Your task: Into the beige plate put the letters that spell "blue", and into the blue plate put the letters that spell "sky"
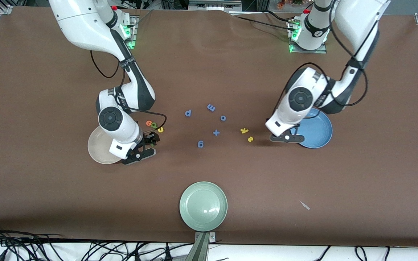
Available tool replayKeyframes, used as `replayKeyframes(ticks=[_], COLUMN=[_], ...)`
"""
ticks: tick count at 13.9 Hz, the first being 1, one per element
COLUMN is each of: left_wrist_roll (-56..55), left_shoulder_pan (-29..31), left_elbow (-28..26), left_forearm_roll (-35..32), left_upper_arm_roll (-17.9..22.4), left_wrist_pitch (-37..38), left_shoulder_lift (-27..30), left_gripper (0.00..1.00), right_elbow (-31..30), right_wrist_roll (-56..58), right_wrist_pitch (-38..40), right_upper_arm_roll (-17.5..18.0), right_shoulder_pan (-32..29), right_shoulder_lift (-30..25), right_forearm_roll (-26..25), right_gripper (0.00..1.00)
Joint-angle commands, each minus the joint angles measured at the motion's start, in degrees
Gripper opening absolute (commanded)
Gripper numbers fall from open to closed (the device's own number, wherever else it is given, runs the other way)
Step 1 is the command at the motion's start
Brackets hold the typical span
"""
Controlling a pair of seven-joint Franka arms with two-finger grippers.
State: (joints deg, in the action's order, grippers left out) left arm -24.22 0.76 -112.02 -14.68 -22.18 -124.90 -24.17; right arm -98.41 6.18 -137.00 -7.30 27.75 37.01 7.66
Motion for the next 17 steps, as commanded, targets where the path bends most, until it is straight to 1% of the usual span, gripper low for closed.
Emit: replayKeyframes(ticks=[1, 3, 4, 5, 6, 10, 11, 12, 13, 14, 16, 17], left_wrist_roll=[8.4, 11.3, 11.5, 11.5, 11.4, 10.5, 10.5, 10.4, 8.9, 5.3, -2.6, -7.3], left_shoulder_pan=[4.6, 6.8, 7.8, 8.3, 8.3, 6.7, 6.6, 6.3, 5.1, 3.0, -0.8, -2.5], left_elbow=[-2.4, -4.6, -5.2, -5.3, -5.0, -1.8, -1.4, -0.7, 1.2, 3.2, 6.5, 8.6], left_forearm_roll=[-1.1, -1.8, -2.4, -2.9, -2.9, -1.8, -1.8, -1.0, 2.1, 4.7, 5.2, 5.2], left_upper_arm_roll=[-0.5, -0.4, -0.4, -0.4, -0.5, -1.5, -2.1, -2.7, -4.0, -4.2, -4.2, -4.2], left_wrist_pitch=[1.5, 0.8, 0.1, 0.1, 0.3, 2.1, 2.2, 2.2, 2.2, 2.2, 2.2, 2.2], left_shoulder_lift=[2.2, 1.7, 1.5, 1.1, 0.9, 1.1, 1.1, 1.1, 0.8, -0.9, -4.1, -6.0], left_gripper=[0.22, 0.26, 0.34, 0.72, 1.00, 1.00, 1.00, 1.00, 1.00, 1.00, 1.00, 1.00], right_elbow=[-2.1, -2.9, -3.4, -3.8, -3.8, -4.0, -4.4, -4.9, -5.2, -5.7, -5.9, -5.9], right_wrist_roll=[4.9, 5.1, 5.1, 5.1, 5.1, 5.0, 4.7, 4.1, 3.9, 3.6, 3.2, 3.0], right_wrist_pitch=[-2.7, -3.3, -4.4, -5.4, -5.9, -6.3, -6.1, -6.0, -5.8, -5.7, -5.7, -5.7], right_upper_arm_roll=[0.4, 0.4, 0.4, 0.5, 0.5, 1.0, 1.1, 1.1, 1.2, 1.2, 2.0, 2.1], right_shoulder_pan=[-0.7, -0.7, -0.7, -0.7, -0.6, -0.4, -0.4, -0.4, -0.4, -0.3, -0.3, -0.3], right_shoulder_lift=[-0.7, -0.5, -0.4, 0.1, 0.7, 1.5, 1.4, 1.2, 0.9, 0.6, 0.4, 0.4], right_forearm_roll=[3.2, 3.2, 3.2, 3.2, 3.2, 3.2, 3.3, 3.3, 3.3, 3.3, 3.3, 3.3], right_gripper=[0.99, 0.99, 0.99, 0.98, 0.95, 0.87, 0.82, 0.80, 0.77, 0.72, 0.66, 0.60])
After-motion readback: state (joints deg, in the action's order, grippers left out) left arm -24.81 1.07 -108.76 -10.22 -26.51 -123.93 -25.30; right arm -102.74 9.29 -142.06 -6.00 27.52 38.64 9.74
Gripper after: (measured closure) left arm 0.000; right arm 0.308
